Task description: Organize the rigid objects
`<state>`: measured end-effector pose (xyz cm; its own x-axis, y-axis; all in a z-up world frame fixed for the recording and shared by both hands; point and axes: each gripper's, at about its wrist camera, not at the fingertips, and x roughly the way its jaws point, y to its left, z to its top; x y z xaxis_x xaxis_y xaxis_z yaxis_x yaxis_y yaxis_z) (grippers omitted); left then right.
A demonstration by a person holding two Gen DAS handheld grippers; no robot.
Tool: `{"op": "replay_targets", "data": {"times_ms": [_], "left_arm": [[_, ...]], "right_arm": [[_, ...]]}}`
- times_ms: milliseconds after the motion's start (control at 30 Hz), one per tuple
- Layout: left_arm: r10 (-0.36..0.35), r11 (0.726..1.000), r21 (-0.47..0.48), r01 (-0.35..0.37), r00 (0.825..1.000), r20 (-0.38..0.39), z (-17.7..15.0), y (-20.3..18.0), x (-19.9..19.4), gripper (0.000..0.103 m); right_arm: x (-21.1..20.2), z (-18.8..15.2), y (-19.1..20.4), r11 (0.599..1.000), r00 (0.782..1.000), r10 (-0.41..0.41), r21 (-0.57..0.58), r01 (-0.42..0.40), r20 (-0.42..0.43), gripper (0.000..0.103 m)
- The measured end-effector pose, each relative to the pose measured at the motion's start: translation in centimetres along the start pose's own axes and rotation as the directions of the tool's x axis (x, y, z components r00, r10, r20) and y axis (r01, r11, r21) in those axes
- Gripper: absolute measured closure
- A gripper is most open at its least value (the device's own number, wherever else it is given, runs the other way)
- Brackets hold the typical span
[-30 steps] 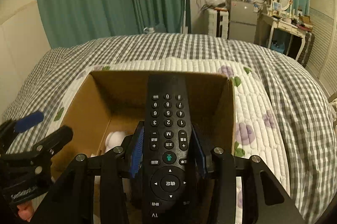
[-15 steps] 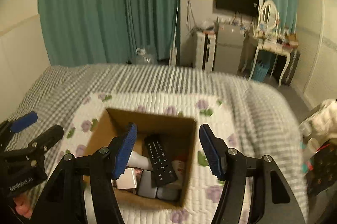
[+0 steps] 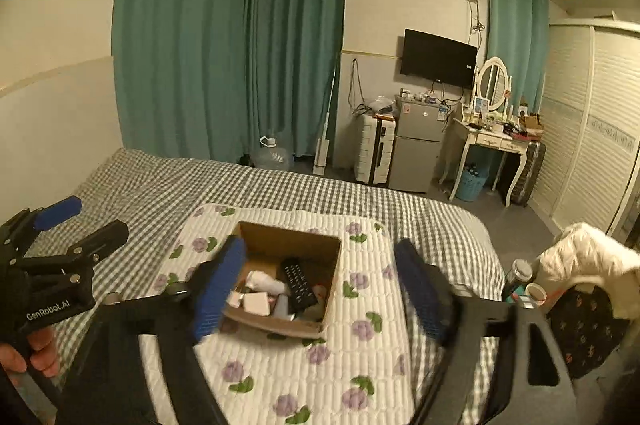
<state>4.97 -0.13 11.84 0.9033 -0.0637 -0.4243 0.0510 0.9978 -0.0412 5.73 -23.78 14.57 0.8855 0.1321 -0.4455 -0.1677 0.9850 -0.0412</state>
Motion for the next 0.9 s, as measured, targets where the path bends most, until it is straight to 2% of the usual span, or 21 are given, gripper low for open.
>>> {"op": "replay_targets", "data": {"times_ms": [100, 233, 367, 633, 900], "left_arm": [[0.034, 0.999, -0.011, -0.034, 0.999, 0.019, -2.2, 0.8, -0.7, 0.000], [0.091, 0.996, 0.015, -0.092, 0.994, 0.066, -5.2, 1.1, -0.3, 0.000], [0.089, 0.996, 0.000, -0.089, 0.995, 0.051, -7.6, 1.2, 1.6, 0.000], [0.073, 0.997, 0.036, -0.075, 0.996, 0.047, -9.8, 0.5, 4.1, 0.000], [0.081, 0.995, 0.054, -0.082, 0.997, 0.013, -11.1, 0.7, 5.0, 0.000]], "right_arm": [[-0.2, -3.3, 0.5, 1.000, 0.999, -0.009, 0.014, 0.008, 0.047, 0.000], [1.8, -7.0, 0.5, 0.999, 0.999, -0.014, 0.042, 0.013, 0.036, 0.000], [4.2, -10.4, 0.1, 0.997, 0.999, -0.029, 0.067, 0.027, 0.027, 0.000], [6.6, -13.7, -0.6, 0.996, 1.000, -0.021, 0.085, 0.019, 0.019, 0.000], [6.9, -13.8, -0.2, 0.996, 0.999, -0.045, 0.076, 0.042, 0.030, 0.000]]}}
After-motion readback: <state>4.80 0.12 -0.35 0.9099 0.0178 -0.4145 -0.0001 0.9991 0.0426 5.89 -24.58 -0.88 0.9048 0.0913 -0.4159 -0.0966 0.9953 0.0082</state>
